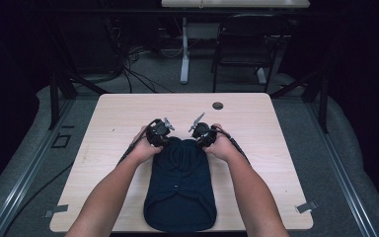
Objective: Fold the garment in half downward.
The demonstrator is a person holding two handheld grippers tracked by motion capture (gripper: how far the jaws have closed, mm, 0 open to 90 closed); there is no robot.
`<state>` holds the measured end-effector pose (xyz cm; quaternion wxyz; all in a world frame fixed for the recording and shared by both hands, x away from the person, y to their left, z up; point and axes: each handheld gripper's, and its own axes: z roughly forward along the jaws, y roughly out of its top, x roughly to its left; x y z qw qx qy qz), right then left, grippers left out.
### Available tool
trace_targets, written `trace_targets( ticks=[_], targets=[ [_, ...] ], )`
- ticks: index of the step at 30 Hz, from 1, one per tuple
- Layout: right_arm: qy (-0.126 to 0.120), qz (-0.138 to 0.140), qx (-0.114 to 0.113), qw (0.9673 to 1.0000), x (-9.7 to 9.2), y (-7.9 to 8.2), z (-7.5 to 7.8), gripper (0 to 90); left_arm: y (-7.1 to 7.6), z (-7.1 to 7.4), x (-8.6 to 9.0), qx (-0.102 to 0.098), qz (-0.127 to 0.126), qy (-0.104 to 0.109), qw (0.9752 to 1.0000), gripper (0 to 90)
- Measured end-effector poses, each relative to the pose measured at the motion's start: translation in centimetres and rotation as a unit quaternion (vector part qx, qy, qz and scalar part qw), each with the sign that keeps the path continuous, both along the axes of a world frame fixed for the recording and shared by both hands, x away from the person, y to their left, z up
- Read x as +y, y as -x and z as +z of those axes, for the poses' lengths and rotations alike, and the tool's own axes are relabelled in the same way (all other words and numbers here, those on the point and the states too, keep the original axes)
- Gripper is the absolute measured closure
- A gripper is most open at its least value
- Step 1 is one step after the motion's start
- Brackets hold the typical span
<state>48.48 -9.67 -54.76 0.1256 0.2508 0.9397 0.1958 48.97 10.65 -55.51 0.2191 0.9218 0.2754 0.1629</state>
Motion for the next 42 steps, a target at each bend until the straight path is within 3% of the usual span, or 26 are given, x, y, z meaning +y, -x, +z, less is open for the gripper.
trace_targets(
  ticks=[8,21,30,42],
  targets=[
    [0.002,0.006,-0.005,1.0,0.0,0.0,0.0,80.9,-0.1,0.1,0.1,0.007,0.001,0.002,1.0,80.1],
    [-0.005,0.01,-0.027,0.9996,-0.1,0.4,1.3,81.1,0.3,1.3,0.3,-0.011,-0.002,0.005,0.9999,80.8],
    [-0.001,0.018,-0.051,0.9985,-0.2,0.8,3.1,81.1,0.6,3.7,0.3,-0.037,-0.011,0.004,0.9993,80.8],
    [-0.007,0.023,-0.091,0.9955,-0.3,0.8,6.9,81.1,0.5,7.6,0.5,-0.078,-0.011,0.002,0.9969,80.8]
  ],
)
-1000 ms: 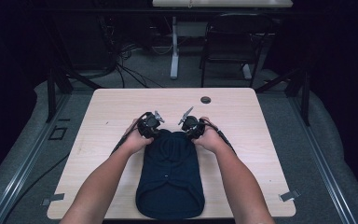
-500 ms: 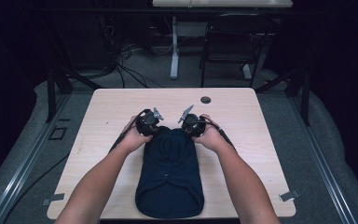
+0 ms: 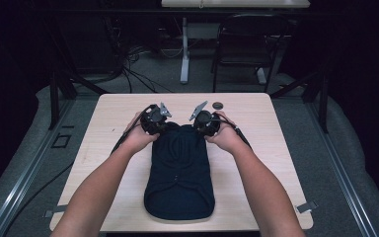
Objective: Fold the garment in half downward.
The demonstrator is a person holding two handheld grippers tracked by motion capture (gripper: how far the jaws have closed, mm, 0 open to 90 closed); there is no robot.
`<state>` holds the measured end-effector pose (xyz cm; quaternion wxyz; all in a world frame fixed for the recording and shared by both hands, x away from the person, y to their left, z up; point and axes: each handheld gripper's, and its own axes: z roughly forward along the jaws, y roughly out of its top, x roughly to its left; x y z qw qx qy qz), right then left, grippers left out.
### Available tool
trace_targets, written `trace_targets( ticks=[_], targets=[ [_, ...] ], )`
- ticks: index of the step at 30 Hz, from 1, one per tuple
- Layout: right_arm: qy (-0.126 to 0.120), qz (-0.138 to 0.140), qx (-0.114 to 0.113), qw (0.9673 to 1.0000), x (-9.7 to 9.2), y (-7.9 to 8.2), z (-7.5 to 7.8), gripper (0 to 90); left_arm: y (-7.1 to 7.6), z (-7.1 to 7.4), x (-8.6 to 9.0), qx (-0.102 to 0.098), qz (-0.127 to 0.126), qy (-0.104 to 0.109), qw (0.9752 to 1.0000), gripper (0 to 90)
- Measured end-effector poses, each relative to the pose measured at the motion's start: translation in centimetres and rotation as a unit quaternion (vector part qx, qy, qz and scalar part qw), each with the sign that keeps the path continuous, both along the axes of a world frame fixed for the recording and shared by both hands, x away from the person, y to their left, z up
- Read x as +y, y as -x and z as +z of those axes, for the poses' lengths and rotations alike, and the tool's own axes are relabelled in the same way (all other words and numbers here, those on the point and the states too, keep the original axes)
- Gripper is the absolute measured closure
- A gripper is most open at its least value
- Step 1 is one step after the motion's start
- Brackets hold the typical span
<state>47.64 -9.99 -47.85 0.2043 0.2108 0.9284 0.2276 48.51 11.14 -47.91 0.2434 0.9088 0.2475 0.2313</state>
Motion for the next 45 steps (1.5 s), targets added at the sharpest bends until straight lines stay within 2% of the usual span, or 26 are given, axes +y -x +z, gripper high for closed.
trace_targets(
  ticks=[13,17,18,26,29,32,37,40,42,44,45],
  targets=[
    [-0.004,-0.001,-0.04,0.9992,-0.3,-0.2,3.5,81.0,-0.2,3.5,0.1,-0.038,0.004,0.008,0.9992,80.8],
    [-0.008,-0.003,-0.056,0.9984,-0.3,-0.3,4.3,81.0,-0.4,4.5,0.0,-0.05,0.004,0.005,0.9987,80.8],
    [-0.002,-0.003,-0.06,0.9982,-0.3,-0.4,4.6,81.0,-0.5,4.7,0.0,-0.052,0.004,0.005,0.9986,80.8],
    [0.002,-0.011,-0.085,0.9963,-0.2,-0.8,6.2,80.9,-0.9,6.1,-0.1,-0.066,0.009,0.011,0.9977,80.8],
    [-0.001,-0.016,-0.097,0.9952,-0.2,-0.9,7.0,80.9,-1.0,6.9,0.1,-0.076,0.015,0.022,0.9967,80.8],
    [-0.004,-0.018,-0.114,0.9933,-0.1,-0.8,7.8,80.9,-0.9,7.8,0.2,-0.093,0.014,0.02,0.9953,80.8],
    [-0.022,-0.023,-0.138,0.9899,-0.1,-0.7,8.8,80.7,-0.5,8.9,0.2,-0.13,0.017,0.018,0.9912,80.9],
    [-0.019,-0.027,-0.153,0.9877,-0.1,-0.5,9.1,80.7,-0.3,9.2,0.2,-0.146,0.022,0.022,0.9887,80.9],
    [-0.026,-0.031,-0.164,0.9857,0.0,-0.5,9.2,80.7,-0.2,9.4,0.2,-0.162,0.024,0.021,0.9862,80.9],
    [-0.034,-0.035,-0.168,0.9846,-0.1,-0.4,9.4,80.5,-0.1,9.2,0.1,-0.156,0.024,0.021,0.9873,80.9],
    [-0.031,-0.036,-0.163,0.9854,-0.1,-0.4,9.3,80.4,0.0,9.0,0.0,-0.156,0.021,0.017,0.9875,80.9]
  ],
)
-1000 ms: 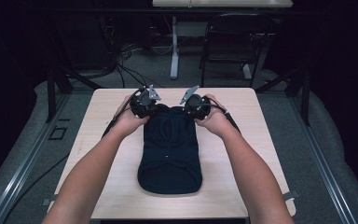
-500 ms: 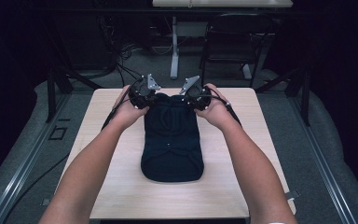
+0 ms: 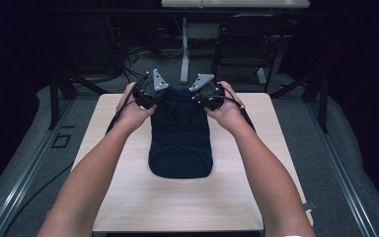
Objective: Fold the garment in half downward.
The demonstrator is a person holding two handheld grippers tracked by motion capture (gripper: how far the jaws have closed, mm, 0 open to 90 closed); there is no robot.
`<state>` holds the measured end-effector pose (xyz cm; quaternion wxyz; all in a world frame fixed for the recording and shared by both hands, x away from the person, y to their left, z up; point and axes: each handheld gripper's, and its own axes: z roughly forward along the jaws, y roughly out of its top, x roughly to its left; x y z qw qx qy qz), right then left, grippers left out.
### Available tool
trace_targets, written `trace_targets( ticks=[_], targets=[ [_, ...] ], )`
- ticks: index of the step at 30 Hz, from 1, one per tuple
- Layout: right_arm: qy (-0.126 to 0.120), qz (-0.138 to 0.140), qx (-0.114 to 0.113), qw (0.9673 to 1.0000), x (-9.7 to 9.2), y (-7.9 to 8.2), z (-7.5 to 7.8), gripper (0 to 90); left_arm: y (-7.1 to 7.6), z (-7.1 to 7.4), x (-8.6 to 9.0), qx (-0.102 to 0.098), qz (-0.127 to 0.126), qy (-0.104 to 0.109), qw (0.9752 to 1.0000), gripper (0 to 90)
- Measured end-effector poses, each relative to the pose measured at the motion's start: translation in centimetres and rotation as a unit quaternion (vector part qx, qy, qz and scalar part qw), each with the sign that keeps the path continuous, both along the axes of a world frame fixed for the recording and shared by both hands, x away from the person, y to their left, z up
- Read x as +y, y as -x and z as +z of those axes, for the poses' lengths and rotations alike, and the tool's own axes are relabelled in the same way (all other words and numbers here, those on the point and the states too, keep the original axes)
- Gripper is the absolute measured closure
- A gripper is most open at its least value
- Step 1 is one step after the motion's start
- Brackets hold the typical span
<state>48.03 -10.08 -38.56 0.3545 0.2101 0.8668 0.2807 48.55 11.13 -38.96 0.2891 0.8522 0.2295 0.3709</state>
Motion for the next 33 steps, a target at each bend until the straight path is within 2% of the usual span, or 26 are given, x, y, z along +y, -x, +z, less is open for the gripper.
trace_targets(
  ticks=[4,6,9,10,12,16,19,23,33],
  targets=[
    [0.01,0.0,0.007,0.9999,-0.1,0.0,-1.2,80.4,0.1,-1.3,-0.1,0.012,-0.004,0.002,0.9999,80.9],
    [0.005,0.0,0.012,0.9999,-0.2,0.0,-1.8,80.4,0.2,-1.8,-0.3,0.018,-0.007,-0.006,0.9998,80.9],
    [0.004,-0.001,0.017,0.9998,-0.2,0.1,-2.5,80.4,0.2,-1.9,-0.6,0.016,-0.01,-0.011,0.9998,80.9],
    [0.008,-0.001,0.019,0.9998,-0.3,0.1,-2.6,80.4,0.2,-1.9,-0.6,0.016,-0.011,-0.01,0.9998,80.8],
    [-0.004,-0.003,0.018,0.9998,-0.5,0.1,-2.8,80.4,0.3,-2.0,-0.7,0.017,-0.012,-0.01,0.9997,80.8],
    [0.001,-0.003,0.023,0.9997,-0.5,0.2,-2.9,80.4,0.4,-2.3,-0.7,0.022,-0.012,-0.007,0.9997,80.8],
    [-0.003,-0.004,0.025,0.9997,-0.6,0.3,-2.9,80.4,0.6,-2.9,-0.6,0.029,-0.009,0.004,0.9995,80.9],
    [-0.003,-0.004,0.028,0.9996,-0.4,0.5,-3.3,80.5,1.2,-3.8,-0.6,0.029,-0.011,-0.003,0.9995,80.8],
    [0.001,0.0,0.035,0.9994,0.3,0.6,-3.5,80.7,2.7,-5.8,0.0,0.035,-0.017,-0.001,0.9992,80.9]
  ],
)
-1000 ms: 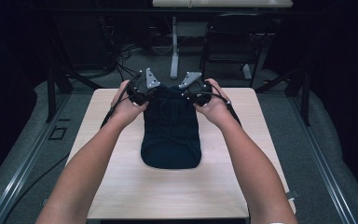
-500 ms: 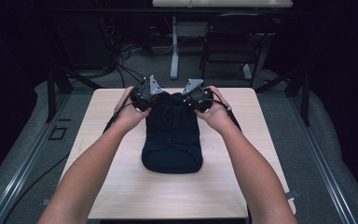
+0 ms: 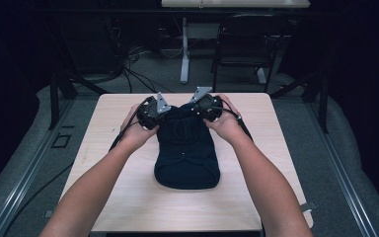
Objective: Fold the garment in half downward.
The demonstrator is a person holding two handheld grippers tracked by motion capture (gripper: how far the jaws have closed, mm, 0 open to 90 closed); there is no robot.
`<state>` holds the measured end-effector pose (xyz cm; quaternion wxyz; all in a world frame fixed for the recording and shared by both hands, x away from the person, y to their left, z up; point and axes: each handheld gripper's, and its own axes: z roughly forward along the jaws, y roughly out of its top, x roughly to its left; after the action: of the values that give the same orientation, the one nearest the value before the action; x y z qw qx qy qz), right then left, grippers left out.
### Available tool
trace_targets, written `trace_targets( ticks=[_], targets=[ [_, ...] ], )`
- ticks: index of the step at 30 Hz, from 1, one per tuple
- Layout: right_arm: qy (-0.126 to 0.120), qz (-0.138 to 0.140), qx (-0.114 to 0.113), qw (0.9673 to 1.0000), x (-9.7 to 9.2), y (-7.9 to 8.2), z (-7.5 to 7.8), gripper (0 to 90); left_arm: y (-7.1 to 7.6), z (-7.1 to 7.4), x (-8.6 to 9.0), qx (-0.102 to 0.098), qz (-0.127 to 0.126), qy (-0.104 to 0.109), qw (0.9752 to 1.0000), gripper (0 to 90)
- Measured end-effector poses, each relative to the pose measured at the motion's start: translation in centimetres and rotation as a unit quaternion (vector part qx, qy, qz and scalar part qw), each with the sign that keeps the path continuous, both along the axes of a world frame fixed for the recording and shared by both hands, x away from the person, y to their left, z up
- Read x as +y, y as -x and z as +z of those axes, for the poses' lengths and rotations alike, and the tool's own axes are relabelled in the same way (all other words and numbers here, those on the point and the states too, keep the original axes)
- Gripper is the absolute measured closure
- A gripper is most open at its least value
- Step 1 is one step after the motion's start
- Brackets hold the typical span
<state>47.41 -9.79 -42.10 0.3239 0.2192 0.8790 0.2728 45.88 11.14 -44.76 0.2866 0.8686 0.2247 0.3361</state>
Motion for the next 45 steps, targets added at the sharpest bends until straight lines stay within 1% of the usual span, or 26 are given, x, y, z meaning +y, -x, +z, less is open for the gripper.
trace_targets(
  ticks=[1,3,4,5,8,9,13,15,16,18,20,22,28,30,33,34,37,41,42,43,44,45],
  targets=[
    [-0.004,0.001,-0.002,1.0,0.1,0.0,-0.1,80.8,0.2,-0.3,0.0,-0.001,-0.002,-0.005,1.0,80.9],
    [-0.001,0.006,-0.002,1.0,0.4,0.2,-0.1,80.9,0.5,-0.7,0.1,0.002,-0.003,-0.008,1.0,81.0],
    [0.004,0.007,-0.002,1.0,0.5,0.3,-0.1,80.9,0.6,-1.0,0.0,0.0,-0.002,-0.007,1.0,81.0],
    [0.003,0.01,-0.004,0.9999,0.6,0.4,-0.1,80.9,0.8,-1.2,0.0,0.0,-0.004,-0.013,0.9999,81.0],
    [0.004,0.015,-0.007,0.9999,0.9,0.6,0.0,81.0,1.2,-1.6,0.0,-0.002,-0.004,-0.018,0.9998,81.0],
    [0.005,0.017,-0.008,0.9998,1.0,0.8,0.1,81.0,1.3,-1.7,0.0,-0.004,-0.001,-0.016,0.9999,81.0],
    [0.006,0.023,-0.013,0.9996,1.2,1.1,0.1,81.0,1.6,-2.0,0.0,-0.003,-0.002,-0.018,0.9998,81.0],
    [0.007,0.024,-0.012,0.9996,1.2,1.2,0.0,81.0,1.7,-2.1,-0.1,-0.001,-0.001,-0.013,0.9999,81.0],
    [0.013,0.025,-0.01,0.9996,1.1,1.3,0.1,80.9,1.8,-2.2,-0.2,0.001,-0.003,-0.015,0.9999,81.0],
    [0.011,0.026,-0.01,0.9996,1.0,1.5,-0.1,80.9,2.1,-2.5,-0.3,0.0,-0.006,-0.013,0.9999,81.0],
    [0.014,0.029,-0.01,0.9994,0.9,1.7,-0.3,80.9,2.3,-2.8,-0.6,0.006,-0.01,-0.014,0.9998,81.0],
    [0.022,0.031,-0.009,0.9993,0.6,2.0,-0.6,80.9,2.6,-3.0,-0.8,0.007,-0.013,-0.014,0.9998,81.0],
    [0.025,0.032,-0.004,0.9992,-0.1,2.7,-1.5,80.8,3.2,-3.6,-1.5,0.013,-0.022,-0.014,0.9996,81.0],
    [0.028,0.032,0.0,0.9991,-0.4,2.8,-1.6,80.8,3.2,-3.7,-1.6,0.014,-0.023,-0.015,0.9995,81.0],
    [0.018,0.029,0.001,0.9994,-0.6,2.7,-1.8,80.8,2.7,-3.3,-1.4,0.009,-0.015,-0.012,0.9998,81.0],
    [0.017,0.028,0.001,0.9995,-0.6,2.7,-1.8,80.8,2.5,-3.0,-1.3,0.009,-0.012,-0.014,0.9998,81.0],
    [0.015,0.029,0.0,0.9995,-0.5,2.7,-1.7,80.8,1.8,-2.2,-0.8,0.001,0.001,-0.008,1.0,81.1],
    [0.007,0.03,-0.003,0.9995,-0.2,2.5,-1.4,80.7,1.0,-0.8,-0.3,-0.012,0.015,-0.014,0.9997,81.2],
    [0.003,0.031,-0.005,0.9995,-0.1,2.4,-1.4,80.7,0.8,-0.4,-0.3,-0.019,0.017,-0.019,0.9995,81.1],
    [0.01,0.031,-0.006,0.9995,0.0,2.3,-1.1,80.7,0.6,0.1,-0.3,-0.025,0.02,-0.02,0.9993,81.2],
    [0.008,0.029,-0.012,0.9995,0.1,2.2,-0.9,80.7,0.5,0.8,-0.3,-0.036,0.022,-0.022,0.9989,81.2],
    [0.003,0.027,-0.018,0.9995,0.2,2.1,-0.5,80.7,0.4,1.7,-0.2,-0.049,0.025,-0.017,0.9983,81.2]
  ],
)
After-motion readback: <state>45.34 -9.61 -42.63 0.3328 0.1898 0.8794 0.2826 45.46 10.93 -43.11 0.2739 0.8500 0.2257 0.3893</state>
